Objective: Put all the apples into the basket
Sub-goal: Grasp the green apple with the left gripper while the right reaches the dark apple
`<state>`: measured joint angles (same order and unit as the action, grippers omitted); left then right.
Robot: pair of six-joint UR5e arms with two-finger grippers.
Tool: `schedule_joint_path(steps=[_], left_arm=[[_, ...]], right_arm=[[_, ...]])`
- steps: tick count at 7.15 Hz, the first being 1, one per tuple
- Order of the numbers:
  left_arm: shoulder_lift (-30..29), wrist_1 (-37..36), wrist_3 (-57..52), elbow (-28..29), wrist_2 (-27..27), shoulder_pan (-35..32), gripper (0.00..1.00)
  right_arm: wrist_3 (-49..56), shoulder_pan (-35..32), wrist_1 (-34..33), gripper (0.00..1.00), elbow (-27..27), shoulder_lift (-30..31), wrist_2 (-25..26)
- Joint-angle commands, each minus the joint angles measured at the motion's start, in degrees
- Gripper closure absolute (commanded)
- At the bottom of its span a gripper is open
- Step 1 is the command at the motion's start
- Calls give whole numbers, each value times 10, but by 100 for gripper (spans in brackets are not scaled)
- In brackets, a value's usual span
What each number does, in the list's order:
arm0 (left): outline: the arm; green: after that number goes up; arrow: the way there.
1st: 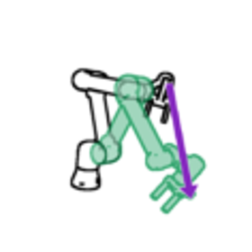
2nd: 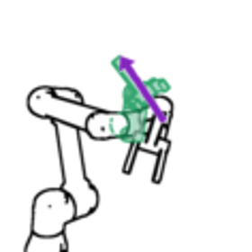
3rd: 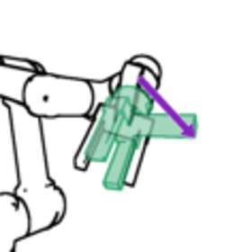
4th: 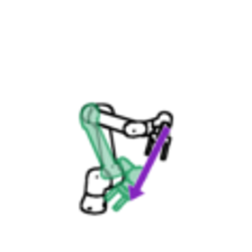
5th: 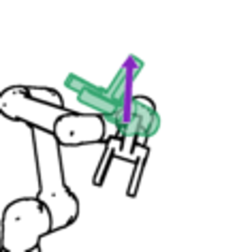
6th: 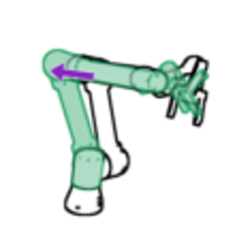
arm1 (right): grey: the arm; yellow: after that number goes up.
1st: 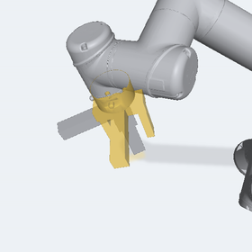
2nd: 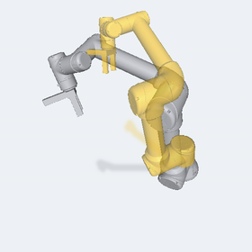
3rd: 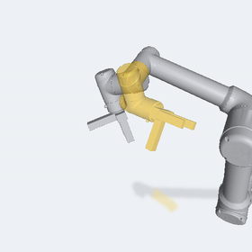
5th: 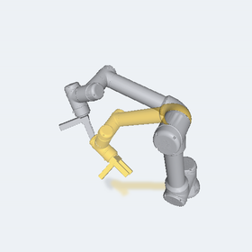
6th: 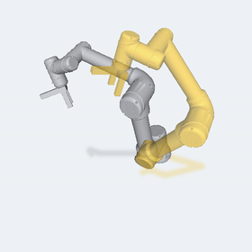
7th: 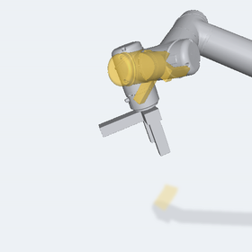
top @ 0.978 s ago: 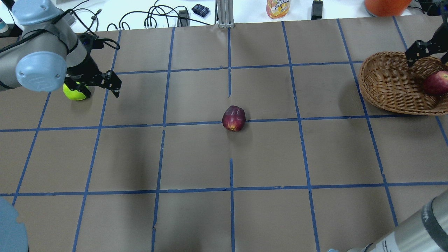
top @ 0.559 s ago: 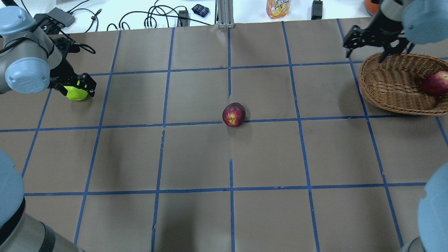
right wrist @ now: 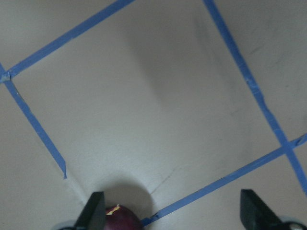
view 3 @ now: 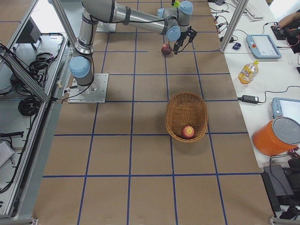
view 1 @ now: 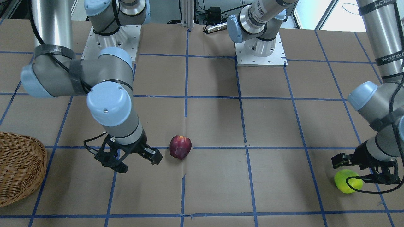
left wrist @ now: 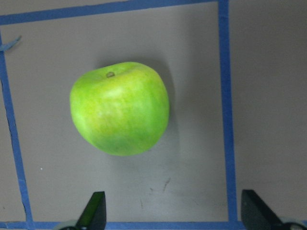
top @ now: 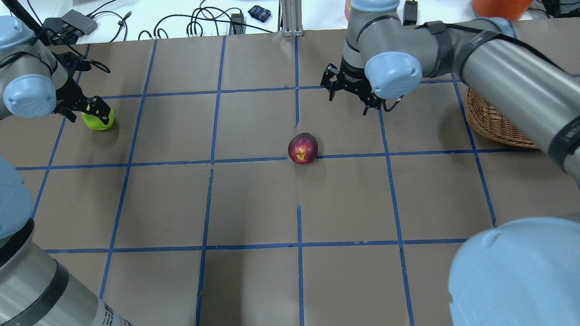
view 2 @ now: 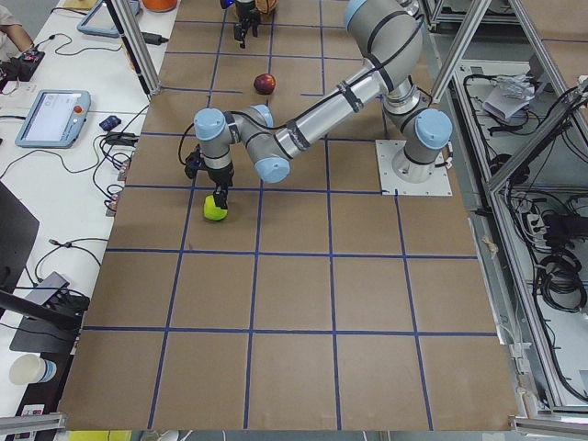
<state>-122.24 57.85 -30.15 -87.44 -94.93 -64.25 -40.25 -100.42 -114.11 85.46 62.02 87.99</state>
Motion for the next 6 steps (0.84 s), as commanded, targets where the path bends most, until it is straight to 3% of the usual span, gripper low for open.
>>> schedule_joint_path(steps=[1,5,6], left_arm=[[-30,-25,-3,8,3,4,0],[-51,-38,-10,38,33,5,0],[-51,-33,-14,43,35,5,27]], right_arm=[[-48,-29,-11,0,0,-30,-64],[-46,-38,-4,0,5,-66,-100],[-42,-40,-3,0,5,-74,-120]])
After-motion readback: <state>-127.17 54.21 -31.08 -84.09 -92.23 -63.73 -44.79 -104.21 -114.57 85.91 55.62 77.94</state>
